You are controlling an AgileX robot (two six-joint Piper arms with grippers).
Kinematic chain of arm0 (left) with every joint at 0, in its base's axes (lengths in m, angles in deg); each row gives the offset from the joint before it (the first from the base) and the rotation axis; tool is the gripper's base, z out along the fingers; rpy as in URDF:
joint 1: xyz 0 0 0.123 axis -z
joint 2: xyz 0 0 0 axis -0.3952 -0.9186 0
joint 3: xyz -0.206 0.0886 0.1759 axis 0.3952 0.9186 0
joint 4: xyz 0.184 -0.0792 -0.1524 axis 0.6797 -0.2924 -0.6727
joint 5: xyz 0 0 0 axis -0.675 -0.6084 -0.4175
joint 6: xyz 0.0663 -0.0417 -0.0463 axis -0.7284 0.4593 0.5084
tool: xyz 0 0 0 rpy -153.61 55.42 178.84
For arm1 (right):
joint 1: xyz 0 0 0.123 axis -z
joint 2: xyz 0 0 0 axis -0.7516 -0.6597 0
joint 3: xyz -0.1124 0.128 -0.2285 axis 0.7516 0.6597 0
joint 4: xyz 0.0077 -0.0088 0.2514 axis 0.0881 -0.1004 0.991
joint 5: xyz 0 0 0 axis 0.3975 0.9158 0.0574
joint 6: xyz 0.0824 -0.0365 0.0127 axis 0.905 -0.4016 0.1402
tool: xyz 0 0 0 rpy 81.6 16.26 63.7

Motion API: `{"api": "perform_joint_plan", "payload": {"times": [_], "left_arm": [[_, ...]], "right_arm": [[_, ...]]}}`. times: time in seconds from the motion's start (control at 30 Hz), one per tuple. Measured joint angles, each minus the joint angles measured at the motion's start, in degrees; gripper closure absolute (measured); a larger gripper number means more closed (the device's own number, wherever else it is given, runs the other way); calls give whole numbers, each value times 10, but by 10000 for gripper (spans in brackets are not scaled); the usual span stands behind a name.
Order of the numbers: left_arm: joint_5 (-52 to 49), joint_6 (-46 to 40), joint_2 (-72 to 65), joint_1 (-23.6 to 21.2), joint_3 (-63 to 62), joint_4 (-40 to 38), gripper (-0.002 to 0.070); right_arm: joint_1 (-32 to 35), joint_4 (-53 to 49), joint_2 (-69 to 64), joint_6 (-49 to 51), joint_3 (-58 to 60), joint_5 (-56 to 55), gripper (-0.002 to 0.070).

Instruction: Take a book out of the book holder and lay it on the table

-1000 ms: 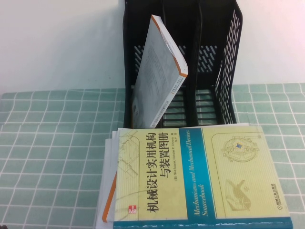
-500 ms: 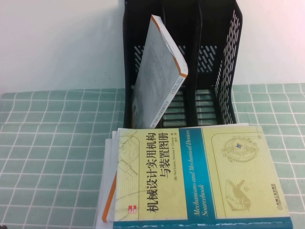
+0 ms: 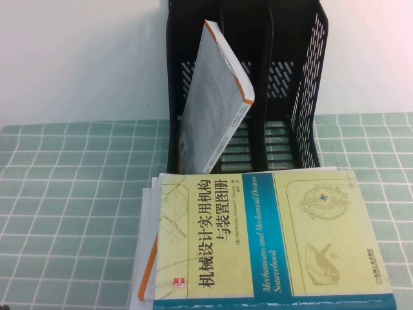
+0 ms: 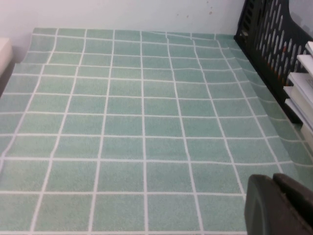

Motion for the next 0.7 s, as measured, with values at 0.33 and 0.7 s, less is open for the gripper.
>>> {"api": "perform_joint_plan", "payload": {"times": [0.33, 0.7], "left_arm": [[0, -15, 0, 0, 0, 10, 678], [0, -16, 0, 0, 0, 12, 678]], "right_arm": [[0, 0, 0, 0, 0, 0, 678], [0, 0, 0, 0, 0, 0, 678]]}}
